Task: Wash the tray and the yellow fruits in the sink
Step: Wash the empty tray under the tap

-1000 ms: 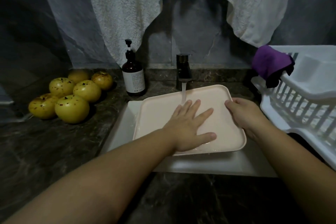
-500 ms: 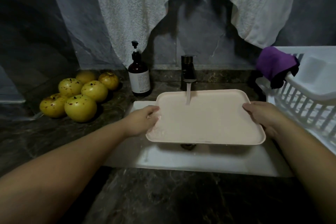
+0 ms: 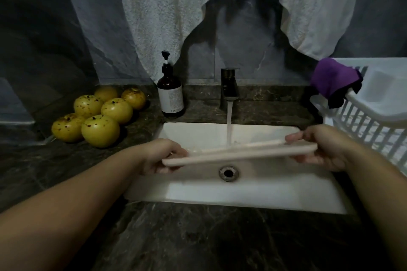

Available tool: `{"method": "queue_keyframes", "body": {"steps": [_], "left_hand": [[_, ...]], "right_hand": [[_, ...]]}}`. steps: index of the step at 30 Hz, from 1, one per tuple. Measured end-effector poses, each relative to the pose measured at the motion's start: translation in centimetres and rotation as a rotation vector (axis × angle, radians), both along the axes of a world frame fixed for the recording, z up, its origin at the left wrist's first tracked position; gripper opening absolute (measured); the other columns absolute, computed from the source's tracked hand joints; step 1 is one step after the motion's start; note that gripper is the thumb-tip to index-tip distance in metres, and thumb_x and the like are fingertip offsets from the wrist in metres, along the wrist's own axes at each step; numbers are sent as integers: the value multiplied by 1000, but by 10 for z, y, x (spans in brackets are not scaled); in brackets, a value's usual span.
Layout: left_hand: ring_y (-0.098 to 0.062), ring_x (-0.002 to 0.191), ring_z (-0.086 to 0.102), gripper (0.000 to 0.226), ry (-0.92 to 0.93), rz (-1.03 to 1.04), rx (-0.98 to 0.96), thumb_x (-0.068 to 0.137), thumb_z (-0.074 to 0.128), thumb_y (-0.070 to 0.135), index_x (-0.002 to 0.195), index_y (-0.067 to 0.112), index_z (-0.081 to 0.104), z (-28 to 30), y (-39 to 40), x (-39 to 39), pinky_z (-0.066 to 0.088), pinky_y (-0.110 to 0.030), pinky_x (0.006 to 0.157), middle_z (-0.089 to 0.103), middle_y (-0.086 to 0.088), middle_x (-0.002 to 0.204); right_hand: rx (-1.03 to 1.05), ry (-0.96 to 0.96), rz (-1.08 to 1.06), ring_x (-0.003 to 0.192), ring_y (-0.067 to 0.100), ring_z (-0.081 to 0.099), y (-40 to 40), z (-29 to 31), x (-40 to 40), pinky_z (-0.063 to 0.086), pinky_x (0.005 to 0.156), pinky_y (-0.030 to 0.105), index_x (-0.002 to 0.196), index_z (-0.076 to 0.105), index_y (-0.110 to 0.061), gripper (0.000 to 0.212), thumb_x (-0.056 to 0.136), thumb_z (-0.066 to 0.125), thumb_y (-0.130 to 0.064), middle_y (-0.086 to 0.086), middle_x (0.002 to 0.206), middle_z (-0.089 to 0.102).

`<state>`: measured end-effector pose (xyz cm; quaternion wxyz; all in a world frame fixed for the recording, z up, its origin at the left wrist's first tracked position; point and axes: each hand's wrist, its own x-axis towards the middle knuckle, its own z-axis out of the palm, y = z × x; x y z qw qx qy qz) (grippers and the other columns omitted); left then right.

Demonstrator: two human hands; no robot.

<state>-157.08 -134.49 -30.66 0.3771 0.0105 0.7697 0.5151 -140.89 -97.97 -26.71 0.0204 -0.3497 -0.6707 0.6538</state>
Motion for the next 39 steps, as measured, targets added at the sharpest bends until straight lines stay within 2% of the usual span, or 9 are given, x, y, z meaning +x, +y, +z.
{"method": "queue_keyframes", "body": {"steps": [3, 6, 10, 15, 18, 20, 28, 33, 39], "left_hand": [[-16, 46, 61, 34, -260, 192, 197, 98, 51, 27, 108, -2, 64, 3, 0, -1, 52, -22, 41, 67, -19, 74], [-17, 47, 60, 45, -330, 255, 315, 99, 47, 43, 109, 2, 62, 2, 2, -4, 54, -23, 45, 65, -17, 73], [-17, 47, 60, 60, -341, 294, 343, 102, 38, 53, 104, -3, 61, 2, 6, -10, 55, -23, 47, 65, -16, 69], [-14, 54, 56, 67, -314, 319, 323, 98, 36, 65, 113, 3, 59, 1, 12, -16, 50, -22, 48, 59, -8, 72], [-13, 52, 50, 51, -239, 273, 220, 90, 56, 60, 102, 11, 58, -2, 19, -15, 44, -20, 50, 55, -5, 67], [-14, 51, 46, 31, -128, 269, 124, 87, 64, 45, 87, 16, 54, -8, 28, -15, 40, -20, 49, 53, -3, 62], [-23, 73, 51, 49, 273, 324, -22, 99, 57, 60, 100, 12, 65, -28, 45, -26, 46, -35, 73, 57, -8, 85], [-31, 106, 67, 44, 289, 316, -43, 103, 52, 55, 105, 14, 66, -32, 56, -31, 57, -39, 87, 69, -11, 111], [-23, 87, 59, 34, 245, 252, -5, 107, 46, 49, 100, 21, 63, -31, 75, -25, 51, -34, 71, 66, -7, 101]], "right_hand": [[-30, 10, 24, 71, 28, 76, -3, 0, 2, 63, 55, 42, 111, 62, -7, 27, 104, 37, 0, 23, 103, 72], [-41, 41, 163, 71, 24, 75, -7, -1, 2, 60, 70, 41, 116, 63, -16, 20, 102, 54, -6, 15, 101, 74], [66, -32, 195, 64, 21, 65, -9, -2, 5, 61, 55, 32, 114, 66, -13, 39, 91, 71, -44, 18, 88, 63], [343, -114, 174, 54, 19, 49, -7, -7, 3, 40, 49, 29, 94, 68, -3, 40, 92, 72, -43, 12, 67, 57], [412, -127, 229, 56, 22, 51, -6, -11, 0, 41, 50, 30, 110, 67, 3, 43, 97, 66, -38, 16, 69, 65], [461, -101, 248, 54, 20, 58, -8, -15, -3, 44, 48, 31, 111, 61, -8, 28, 98, 64, -32, 16, 72, 69], [538, -43, 184, 58, 28, 58, -5, -22, -10, 46, 52, 34, 100, 56, -12, 24, 102, 53, -35, 13, 59, 65], [677, -21, 114, 53, 25, 54, -4, -13, -8, 40, 48, 30, 90, 58, -11, 34, 97, 57, -45, 12, 65, 67], [791, -19, 59, 45, 25, 56, -1, 12, 1, 40, 48, 30, 85, 62, -8, 32, 91, 62, -39, 10, 57, 63]]}}
